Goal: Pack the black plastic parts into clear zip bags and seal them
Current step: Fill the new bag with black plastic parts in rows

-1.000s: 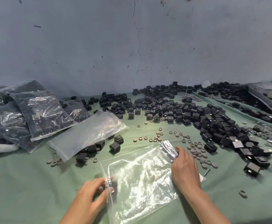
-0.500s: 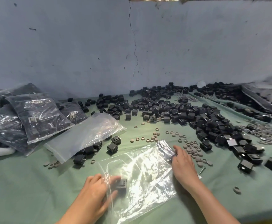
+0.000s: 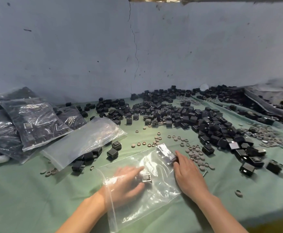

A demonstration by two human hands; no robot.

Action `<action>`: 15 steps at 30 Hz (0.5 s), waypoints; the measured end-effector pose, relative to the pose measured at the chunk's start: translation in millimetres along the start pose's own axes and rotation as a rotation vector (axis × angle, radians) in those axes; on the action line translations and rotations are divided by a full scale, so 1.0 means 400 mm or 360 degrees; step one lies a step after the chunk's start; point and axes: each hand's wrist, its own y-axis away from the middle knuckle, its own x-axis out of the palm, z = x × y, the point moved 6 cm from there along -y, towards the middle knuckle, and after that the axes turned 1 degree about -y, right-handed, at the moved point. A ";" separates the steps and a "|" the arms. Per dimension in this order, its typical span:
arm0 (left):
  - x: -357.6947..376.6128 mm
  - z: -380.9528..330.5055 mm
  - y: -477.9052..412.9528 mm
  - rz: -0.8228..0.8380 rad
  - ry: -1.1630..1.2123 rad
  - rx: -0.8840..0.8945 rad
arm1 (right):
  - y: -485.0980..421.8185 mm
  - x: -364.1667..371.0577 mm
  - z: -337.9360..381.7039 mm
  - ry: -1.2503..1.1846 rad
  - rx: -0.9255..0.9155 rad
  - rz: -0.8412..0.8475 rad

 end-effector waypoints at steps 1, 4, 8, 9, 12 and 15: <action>-0.003 0.004 0.008 -0.0037 0.0032 0.0013 | 0.000 -0.007 -0.001 -0.0107 0.0010 -0.0023; -0.016 0.011 0.034 -0.0110 0.0113 0.0042 | 0.011 -0.037 -0.007 -0.0489 0.0067 -0.0139; -0.014 -0.002 0.053 -0.0153 -0.0099 0.0173 | 0.029 -0.079 -0.025 -0.0733 0.0217 -0.0365; -0.013 -0.012 0.051 -0.0148 -0.0142 0.0201 | 0.030 -0.082 -0.024 -0.0723 0.0228 -0.0367; -0.011 -0.046 0.035 -0.0129 -0.0224 0.0283 | 0.032 -0.078 -0.017 -0.0639 0.0216 -0.0304; 0.002 -0.063 0.014 -0.0081 -0.0282 0.0319 | 0.030 -0.076 -0.014 -0.0611 0.0195 -0.0283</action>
